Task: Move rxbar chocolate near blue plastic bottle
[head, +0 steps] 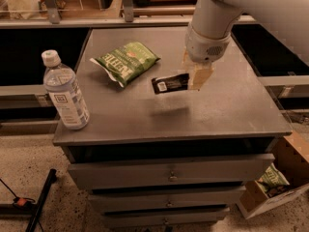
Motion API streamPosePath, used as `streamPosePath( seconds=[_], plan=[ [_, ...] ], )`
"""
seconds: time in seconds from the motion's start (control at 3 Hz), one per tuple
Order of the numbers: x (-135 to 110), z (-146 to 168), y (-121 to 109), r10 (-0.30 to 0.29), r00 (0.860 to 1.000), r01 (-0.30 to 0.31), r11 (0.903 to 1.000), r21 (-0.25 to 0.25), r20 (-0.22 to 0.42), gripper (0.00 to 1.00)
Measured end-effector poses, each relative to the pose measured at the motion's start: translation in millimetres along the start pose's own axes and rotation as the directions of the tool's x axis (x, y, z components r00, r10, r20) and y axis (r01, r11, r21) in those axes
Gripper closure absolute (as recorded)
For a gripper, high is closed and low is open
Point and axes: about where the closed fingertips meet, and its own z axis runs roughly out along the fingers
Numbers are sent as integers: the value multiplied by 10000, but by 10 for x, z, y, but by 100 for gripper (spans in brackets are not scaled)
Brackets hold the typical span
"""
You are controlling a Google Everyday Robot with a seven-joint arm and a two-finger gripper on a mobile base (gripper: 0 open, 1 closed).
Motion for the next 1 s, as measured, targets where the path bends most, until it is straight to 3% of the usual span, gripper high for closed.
streamPosePath(
  seconds=[0.33, 1.0],
  plan=[
    [-309, 117, 131, -346, 9994, 347, 9990, -297, 33, 100],
    [-779, 173, 164, -786, 9964, 799, 9960, -398, 326, 100]
  ],
)
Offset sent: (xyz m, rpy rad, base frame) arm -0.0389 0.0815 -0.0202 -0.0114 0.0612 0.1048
